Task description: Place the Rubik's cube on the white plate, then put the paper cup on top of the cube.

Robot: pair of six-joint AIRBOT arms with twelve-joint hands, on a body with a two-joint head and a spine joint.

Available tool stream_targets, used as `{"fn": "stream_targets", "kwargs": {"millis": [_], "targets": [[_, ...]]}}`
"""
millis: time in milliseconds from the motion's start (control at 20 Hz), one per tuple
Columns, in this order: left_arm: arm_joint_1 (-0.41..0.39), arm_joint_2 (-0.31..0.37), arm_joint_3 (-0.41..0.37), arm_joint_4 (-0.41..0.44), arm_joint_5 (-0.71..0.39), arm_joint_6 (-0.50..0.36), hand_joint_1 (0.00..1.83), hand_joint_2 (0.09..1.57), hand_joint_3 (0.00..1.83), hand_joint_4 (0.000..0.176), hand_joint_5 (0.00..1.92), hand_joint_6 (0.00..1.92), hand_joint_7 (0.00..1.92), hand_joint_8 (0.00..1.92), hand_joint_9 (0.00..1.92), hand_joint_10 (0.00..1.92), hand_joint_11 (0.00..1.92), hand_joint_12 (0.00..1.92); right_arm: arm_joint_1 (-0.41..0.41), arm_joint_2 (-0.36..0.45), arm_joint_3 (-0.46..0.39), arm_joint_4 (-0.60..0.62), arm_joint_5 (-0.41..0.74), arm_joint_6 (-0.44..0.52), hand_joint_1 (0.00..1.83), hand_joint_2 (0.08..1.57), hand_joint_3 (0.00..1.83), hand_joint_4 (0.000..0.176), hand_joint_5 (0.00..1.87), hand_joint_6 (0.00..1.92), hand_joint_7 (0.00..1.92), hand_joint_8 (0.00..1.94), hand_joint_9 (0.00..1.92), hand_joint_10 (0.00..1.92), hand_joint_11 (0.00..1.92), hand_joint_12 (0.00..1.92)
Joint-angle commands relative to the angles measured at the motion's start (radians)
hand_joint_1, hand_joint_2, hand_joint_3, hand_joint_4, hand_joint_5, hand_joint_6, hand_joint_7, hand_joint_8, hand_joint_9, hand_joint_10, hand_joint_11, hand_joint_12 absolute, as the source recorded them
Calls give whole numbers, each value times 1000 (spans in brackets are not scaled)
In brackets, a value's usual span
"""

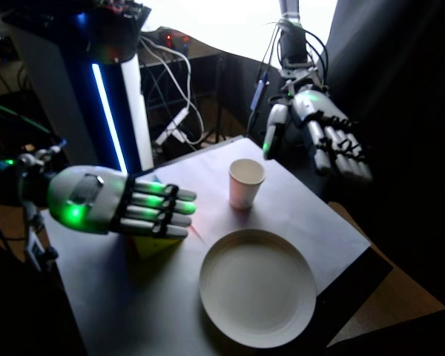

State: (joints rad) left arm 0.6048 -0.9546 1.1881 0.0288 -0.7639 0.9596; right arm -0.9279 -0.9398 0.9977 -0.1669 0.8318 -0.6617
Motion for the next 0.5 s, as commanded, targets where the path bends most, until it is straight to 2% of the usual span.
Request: {"fn": "stream_targets", "kwargs": {"millis": [0,50,100,150,200,250,300,350,400,450], "targets": [[-7,7,0,-19,-128,2,327,1291,0,70,60,1,0,0,0,0,0,314,5,-5,1,17,116,4,931,1033,2,0,161,698,270,883,174,1355,73,1796],[-6,7,0,-20,-129,2,342,1292,0,71,67,1,0,0,0,0,0,272,5,-5,1,17,116,4,995,1045,3,0,88,1113,245,1199,247,1544,202,1893],[-5,7,0,-21,-129,2,352,1302,1,62,72,0,0,0,0,0,0,88,5,-4,1,17,117,4,1016,1075,7,0,145,1374,344,1480,408,1759,426,1920],[-5,7,0,-21,-130,2,348,1304,0,61,66,3,0,0,0,0,0,178,5,-4,1,17,117,4,1007,1082,6,0,219,1486,402,1608,482,1844,508,1921],[-5,7,0,-21,-130,2,362,1305,0,76,66,1,0,0,0,0,0,370,5,-4,2,17,117,4,1009,1235,23,0,580,1516,515,1782,645,1912,721,1921],[-5,7,0,-21,-131,2,353,1307,1,80,70,2,0,0,0,0,0,438,5,-4,2,17,117,4,1056,1262,12,0,675,1473,591,1853,799,1921,919,1921],[-5,7,0,-21,-131,2,377,1311,1,78,78,2,0,0,0,0,0,370,5,-4,2,17,117,4,1072,1262,8,0,682,1469,606,1867,835,1921,967,1921],[-5,7,0,-22,-132,2,366,1316,1,84,74,0,0,0,0,0,0,279,6,-4,3,17,119,4,1143,1273,52,0,564,1505,749,1608,900,1921,1033,1921],[-5,7,0,-22,-132,2,385,1319,1,78,74,0,0,0,0,0,0,320,8,-4,4,17,120,4,1082,1256,38,0,659,1482,704,1815,900,1921,1025,1921],[-5,7,0,-22,-132,2,386,1316,0,74,70,4,0,0,0,0,0,370,11,-4,5,17,124,4,1137,1264,80,0,562,1503,746,1614,875,1921,1015,1921]]}}
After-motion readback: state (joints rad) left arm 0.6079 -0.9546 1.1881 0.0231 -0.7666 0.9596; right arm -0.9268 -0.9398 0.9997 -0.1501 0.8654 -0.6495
